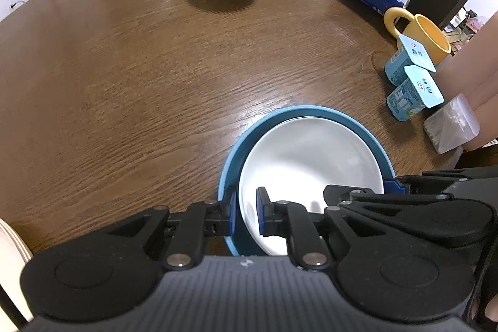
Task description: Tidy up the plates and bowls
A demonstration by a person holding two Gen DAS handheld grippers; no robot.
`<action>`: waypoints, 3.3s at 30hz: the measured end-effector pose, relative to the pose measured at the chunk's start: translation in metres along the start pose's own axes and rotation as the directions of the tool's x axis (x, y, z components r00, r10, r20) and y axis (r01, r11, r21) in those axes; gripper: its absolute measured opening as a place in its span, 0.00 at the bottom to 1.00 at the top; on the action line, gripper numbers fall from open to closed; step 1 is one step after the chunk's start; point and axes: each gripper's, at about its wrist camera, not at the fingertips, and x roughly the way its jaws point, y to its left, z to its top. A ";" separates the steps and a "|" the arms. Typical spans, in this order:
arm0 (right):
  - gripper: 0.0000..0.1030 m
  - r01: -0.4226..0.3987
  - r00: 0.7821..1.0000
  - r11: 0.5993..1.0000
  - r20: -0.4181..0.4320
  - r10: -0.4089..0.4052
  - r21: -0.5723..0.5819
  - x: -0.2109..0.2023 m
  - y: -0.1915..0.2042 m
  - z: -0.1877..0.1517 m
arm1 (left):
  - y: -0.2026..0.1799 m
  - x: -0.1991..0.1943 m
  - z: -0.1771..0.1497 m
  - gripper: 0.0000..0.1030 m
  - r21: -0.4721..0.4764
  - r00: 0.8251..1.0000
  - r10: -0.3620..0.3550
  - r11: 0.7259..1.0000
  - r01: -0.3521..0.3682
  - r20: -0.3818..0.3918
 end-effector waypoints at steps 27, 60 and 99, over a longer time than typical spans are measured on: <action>0.36 -0.054 0.997 0.996 0.064 0.049 0.076 -0.034 -0.014 0.009 | 0.016 -0.039 0.004 0.70 -0.090 0.994 -0.057 0.994 0.065 0.088; 1.00 -0.133 0.924 0.991 0.365 0.116 0.020 -0.103 -0.007 -0.017 | 0.058 -0.140 -0.032 1.00 -0.140 0.878 0.104 0.989 -0.042 0.468; 1.00 -0.127 0.913 0.976 0.363 0.184 -0.175 -0.105 0.095 0.024 | 0.131 -0.173 -0.036 1.00 -0.356 0.847 0.265 0.930 -0.098 0.461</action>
